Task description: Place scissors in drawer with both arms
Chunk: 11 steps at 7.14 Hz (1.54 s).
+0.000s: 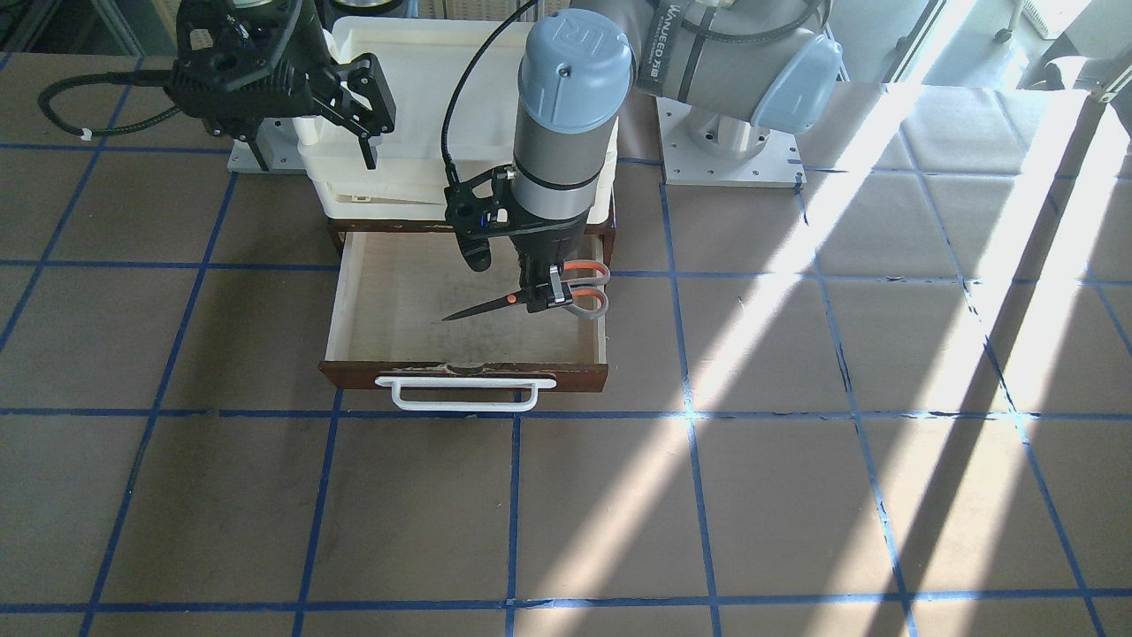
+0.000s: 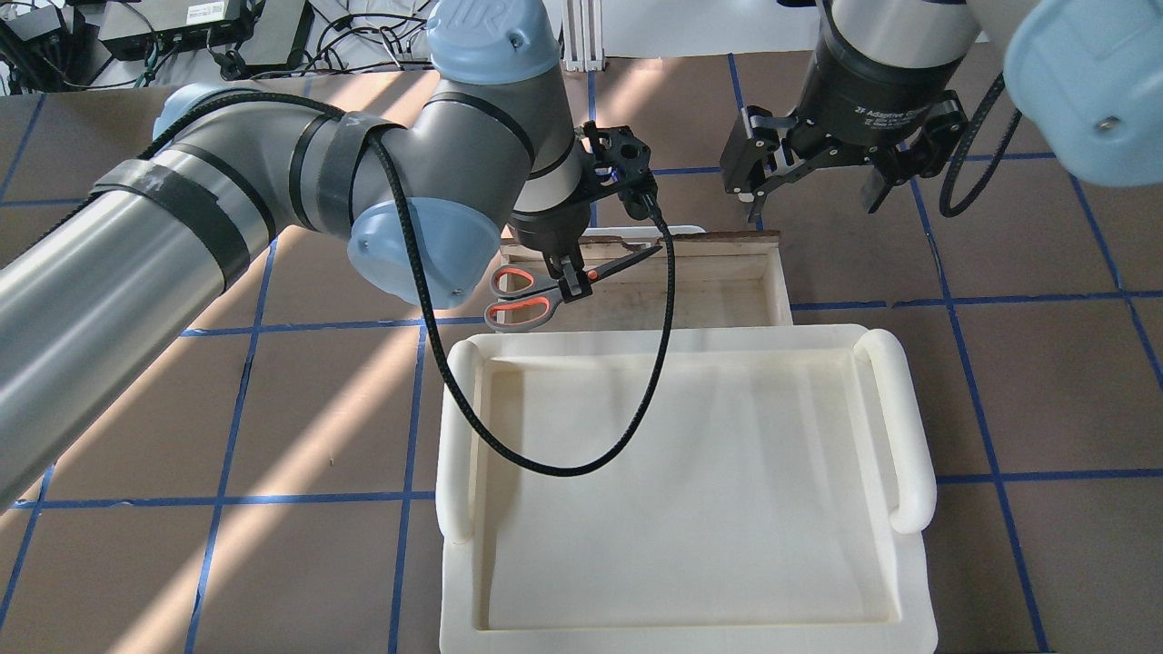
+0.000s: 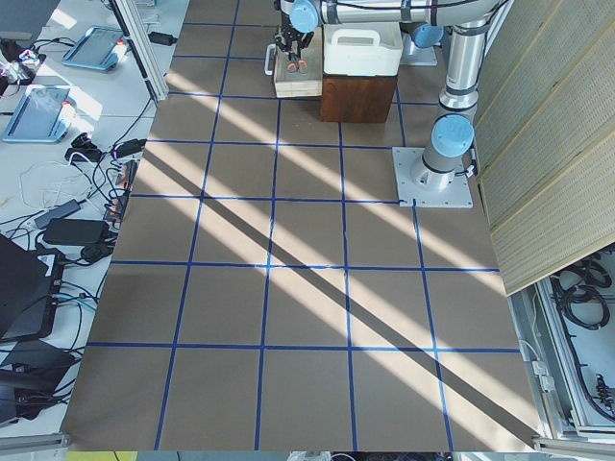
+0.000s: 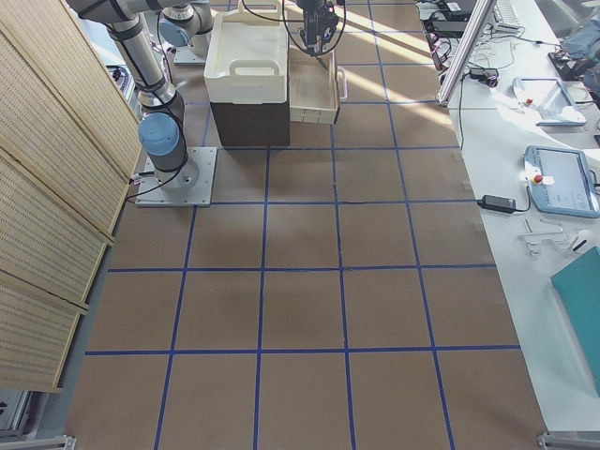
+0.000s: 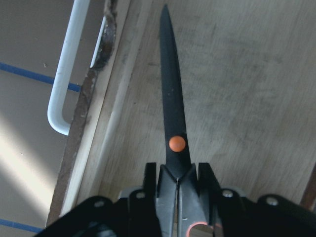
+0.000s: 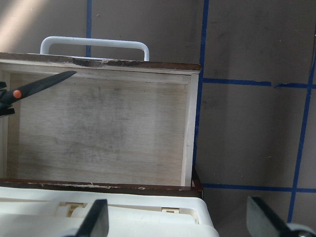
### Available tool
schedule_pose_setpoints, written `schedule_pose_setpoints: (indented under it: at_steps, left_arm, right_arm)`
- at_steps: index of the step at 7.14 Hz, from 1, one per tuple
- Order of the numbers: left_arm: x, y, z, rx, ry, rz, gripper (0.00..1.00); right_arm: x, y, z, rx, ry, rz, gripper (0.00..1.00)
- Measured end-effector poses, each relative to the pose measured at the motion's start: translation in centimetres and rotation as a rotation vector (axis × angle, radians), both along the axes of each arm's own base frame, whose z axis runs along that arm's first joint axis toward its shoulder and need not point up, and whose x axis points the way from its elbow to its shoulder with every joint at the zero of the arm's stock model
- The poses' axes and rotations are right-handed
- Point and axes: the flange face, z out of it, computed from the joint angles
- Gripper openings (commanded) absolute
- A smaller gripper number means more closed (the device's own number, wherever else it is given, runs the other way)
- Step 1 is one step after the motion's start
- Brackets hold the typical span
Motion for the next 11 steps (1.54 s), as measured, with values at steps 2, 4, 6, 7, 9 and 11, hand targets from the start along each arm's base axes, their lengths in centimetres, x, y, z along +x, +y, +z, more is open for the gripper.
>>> schedule_pose_setpoints:
  at_steps: [2,4,6,7,9,11]
  left_arm:
    - [-1.4,0.9,-0.9,0.016,-0.002,-0.047,0.0]
    - [-1.8,0.7,-2.1,0.023,-0.004,-0.111,0.0]
    - [-2.1,0.3,-3.7,0.044,-0.01,-0.136,0.0]
    - [-2.1,0.3,-4.4,0.055,-0.013,-0.139,0.36]
    - [-2.0,0.4,-4.9,0.066,-0.018,-0.122,0.93]
    - [-1.9,0.6,-4.4,0.066,-0.021,-0.079,0.99]
  right_arm:
    - [0.0,0.0,0.1,-0.007,-0.004,-0.025,1.0]
    - [0.0,0.0,0.1,-0.007,-0.004,-0.03,1.0]
    - [0.1,0.0,0.1,-0.007,-0.008,-0.03,1.0]
    - [0.1,0.0,0.1,-0.006,-0.01,-0.029,1.0]
    - [0.1,0.0,0.1,-0.005,-0.008,-0.027,1.0]
    - [0.1,0.0,0.0,-0.004,-0.009,-0.025,1.0]
